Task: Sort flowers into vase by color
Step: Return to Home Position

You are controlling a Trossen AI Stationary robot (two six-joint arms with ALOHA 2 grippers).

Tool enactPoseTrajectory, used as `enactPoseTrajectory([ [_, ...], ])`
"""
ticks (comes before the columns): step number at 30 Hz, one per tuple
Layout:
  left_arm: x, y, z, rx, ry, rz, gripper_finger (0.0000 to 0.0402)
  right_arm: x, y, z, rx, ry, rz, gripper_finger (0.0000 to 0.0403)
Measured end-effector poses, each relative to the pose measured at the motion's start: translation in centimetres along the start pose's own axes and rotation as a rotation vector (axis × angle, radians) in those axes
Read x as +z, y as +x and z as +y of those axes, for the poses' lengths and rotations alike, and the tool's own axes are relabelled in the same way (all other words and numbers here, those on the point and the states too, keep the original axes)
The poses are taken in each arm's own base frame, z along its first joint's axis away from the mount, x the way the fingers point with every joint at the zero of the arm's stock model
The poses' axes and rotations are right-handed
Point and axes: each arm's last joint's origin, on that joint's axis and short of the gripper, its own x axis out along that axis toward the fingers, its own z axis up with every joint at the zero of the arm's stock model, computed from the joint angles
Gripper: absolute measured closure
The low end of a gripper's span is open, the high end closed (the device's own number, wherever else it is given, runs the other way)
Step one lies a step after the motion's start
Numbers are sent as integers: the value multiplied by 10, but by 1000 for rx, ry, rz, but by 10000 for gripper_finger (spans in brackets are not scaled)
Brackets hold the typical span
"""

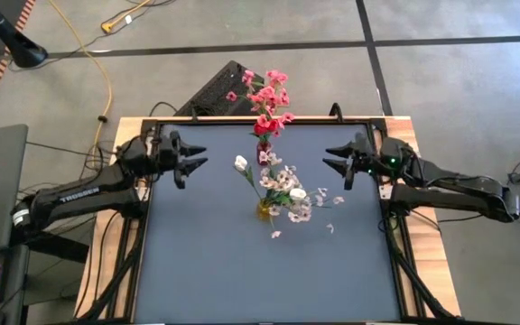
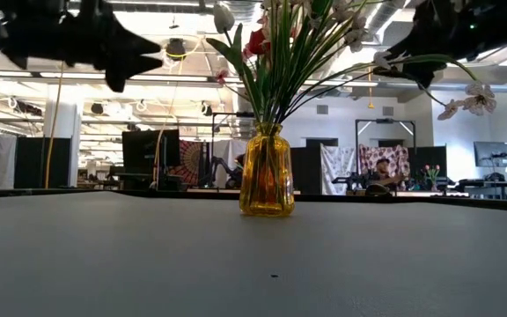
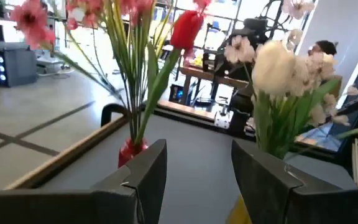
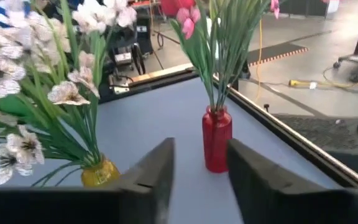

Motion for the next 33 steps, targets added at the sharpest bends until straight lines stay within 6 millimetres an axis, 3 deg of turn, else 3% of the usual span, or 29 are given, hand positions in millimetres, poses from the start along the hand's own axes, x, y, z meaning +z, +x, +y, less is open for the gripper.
enactPoseTrajectory([
  [6,-18,-16,-4,23,-50,-44,233,-2,-16,0,-3,-20,9,364],
  [8,-22,-20,-5,32,-61,-61,233,-3,-23,1,0,-19,8,386],
  [14,-34,-23,-10,41,-83,-63,233,-20,-36,1,34,21,-51,365],
  [19,-39,-22,-16,33,-49,-27,233,-39,-40,-1,42,39,-100,387],
  [27,-46,-22,-25,35,-9,31,233,-64,-42,-4,52,82,-137,376],
  [33,-49,-22,-31,20,10,53,233,-72,-44,-5,52,82,-135,379],
])
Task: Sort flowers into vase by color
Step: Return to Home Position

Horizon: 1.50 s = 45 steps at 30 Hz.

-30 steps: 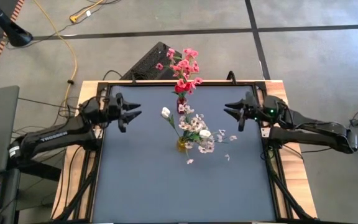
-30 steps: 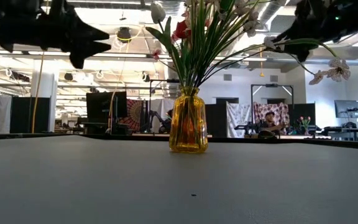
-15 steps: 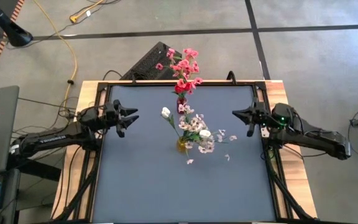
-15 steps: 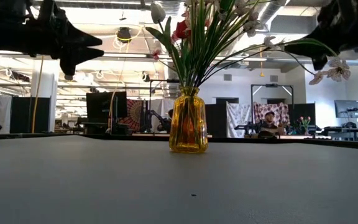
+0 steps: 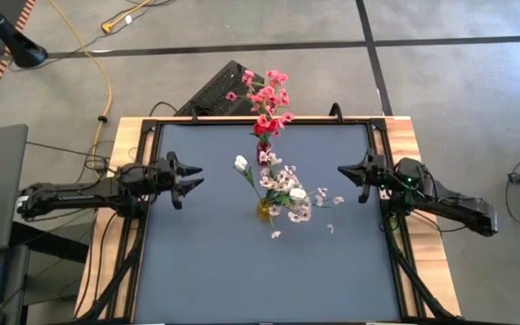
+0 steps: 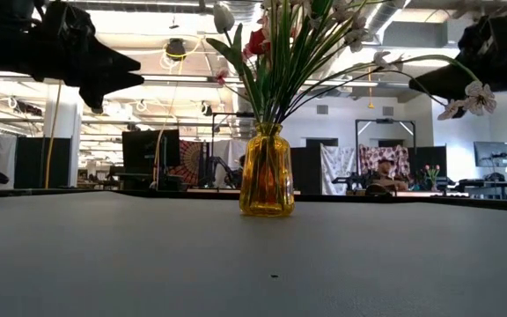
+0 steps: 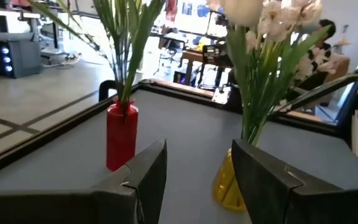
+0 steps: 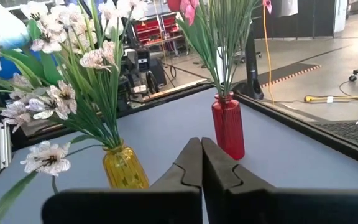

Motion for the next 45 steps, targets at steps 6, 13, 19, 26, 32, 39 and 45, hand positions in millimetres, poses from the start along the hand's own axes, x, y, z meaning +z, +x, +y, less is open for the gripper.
enactPoseTrajectory([
  [6,-8,0,-3,7,-5,-3,233,-16,4,-3,-5,18,25,380],
  [13,-26,-1,0,16,-28,-66,233,-19,5,-4,-7,18,32,380],
  [19,-24,-1,0,16,14,-83,233,-20,5,-4,-6,-1,35,378],
  [26,-25,-1,0,2,18,-74,233,-19,8,-3,33,-65,-57,378],
  [32,-25,-1,0,2,17,-75,233,-26,10,-4,54,-66,-49,378],
  [39,-25,-1,0,8,30,-73,233,-27,10,-3,54,-137,-42,375],
  [45,-28,-1,0,10,23,-43,233,-28,10,-3,53,-136,-37,368],
])
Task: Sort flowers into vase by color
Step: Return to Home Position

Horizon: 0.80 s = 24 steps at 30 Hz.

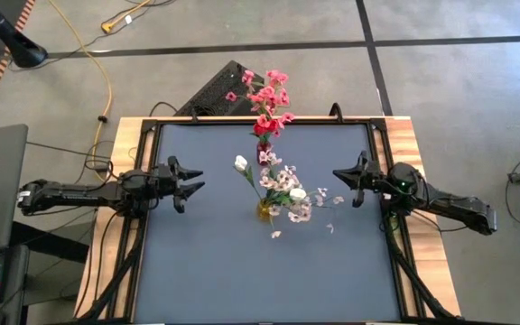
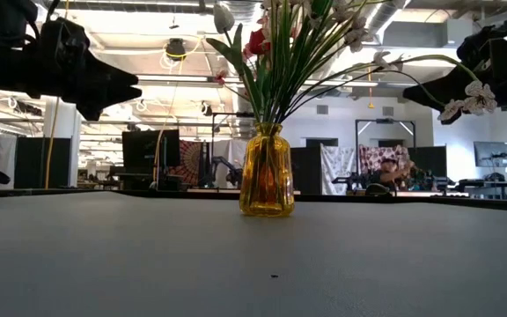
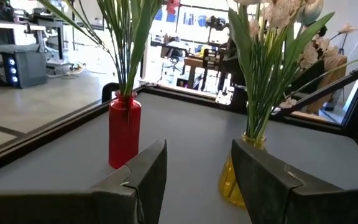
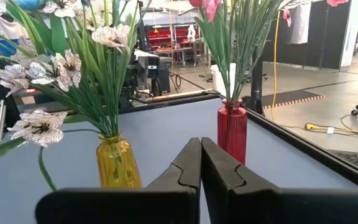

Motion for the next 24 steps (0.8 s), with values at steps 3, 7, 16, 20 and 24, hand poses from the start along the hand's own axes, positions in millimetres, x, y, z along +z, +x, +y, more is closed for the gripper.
enactPoseTrajectory([
  [3,-3,0,0,4,4,26,233,0,0,0,0,0,0,366],
  [7,-7,0,1,10,8,67,233,0,0,0,-1,0,1,366],
  [16,1,0,0,-9,30,-8,233,-1,0,0,-3,1,3,365],
  [20,1,0,-1,-20,42,-4,233,-1,0,0,-3,1,4,365],
  [24,5,-1,-1,-35,56,-43,233,-1,0,0,-3,1,4,365],
])
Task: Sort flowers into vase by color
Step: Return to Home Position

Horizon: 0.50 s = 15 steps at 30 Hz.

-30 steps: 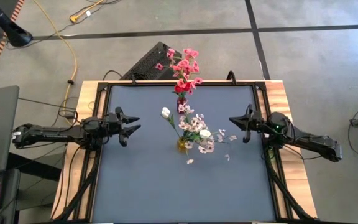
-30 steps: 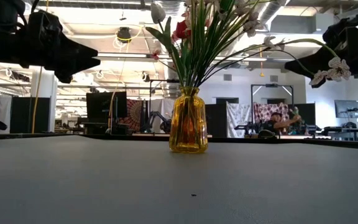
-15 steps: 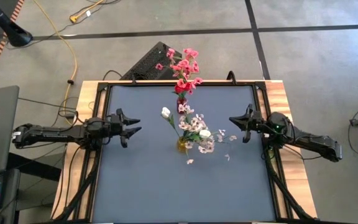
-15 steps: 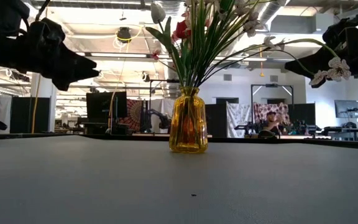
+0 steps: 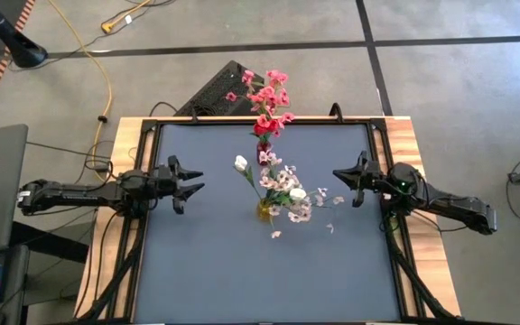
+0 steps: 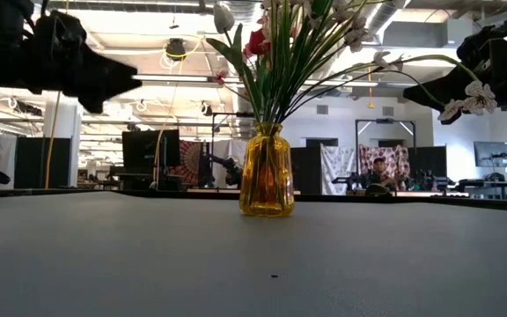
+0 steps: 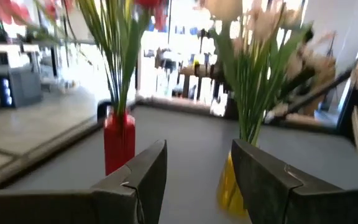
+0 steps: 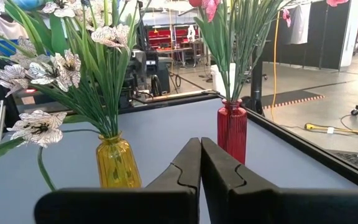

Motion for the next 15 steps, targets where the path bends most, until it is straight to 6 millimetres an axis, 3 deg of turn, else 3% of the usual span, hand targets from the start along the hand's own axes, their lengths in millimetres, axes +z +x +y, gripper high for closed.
enactPoseTrajectory([
  [15,16,-12,-2,-93,26,-168,233,0,0,0,0,0,1,365],
])
